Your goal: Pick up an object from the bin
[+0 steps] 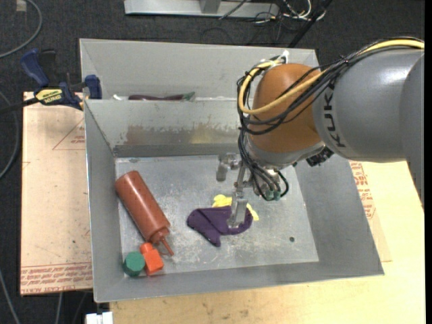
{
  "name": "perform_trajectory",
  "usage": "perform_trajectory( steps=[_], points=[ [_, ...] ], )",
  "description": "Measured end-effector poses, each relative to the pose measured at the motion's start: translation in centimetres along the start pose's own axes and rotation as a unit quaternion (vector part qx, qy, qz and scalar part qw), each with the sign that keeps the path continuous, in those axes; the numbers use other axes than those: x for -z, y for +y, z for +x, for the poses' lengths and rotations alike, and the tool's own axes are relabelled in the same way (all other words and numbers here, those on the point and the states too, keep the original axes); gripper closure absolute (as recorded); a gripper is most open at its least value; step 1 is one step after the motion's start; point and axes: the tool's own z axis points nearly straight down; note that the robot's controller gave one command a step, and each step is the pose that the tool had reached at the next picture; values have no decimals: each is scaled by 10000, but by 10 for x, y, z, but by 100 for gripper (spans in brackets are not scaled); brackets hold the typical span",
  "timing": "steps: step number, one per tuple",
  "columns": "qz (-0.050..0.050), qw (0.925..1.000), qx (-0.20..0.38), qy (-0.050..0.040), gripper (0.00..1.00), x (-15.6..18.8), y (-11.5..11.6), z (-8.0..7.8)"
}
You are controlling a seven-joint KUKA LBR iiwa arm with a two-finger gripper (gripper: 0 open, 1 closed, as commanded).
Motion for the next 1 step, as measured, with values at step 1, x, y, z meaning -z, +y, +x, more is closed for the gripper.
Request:
perform_trajectory(
  steps=[1],
  points=[
    [-2, 10000, -6, -36, 0, 4, 0, -2]
  ],
)
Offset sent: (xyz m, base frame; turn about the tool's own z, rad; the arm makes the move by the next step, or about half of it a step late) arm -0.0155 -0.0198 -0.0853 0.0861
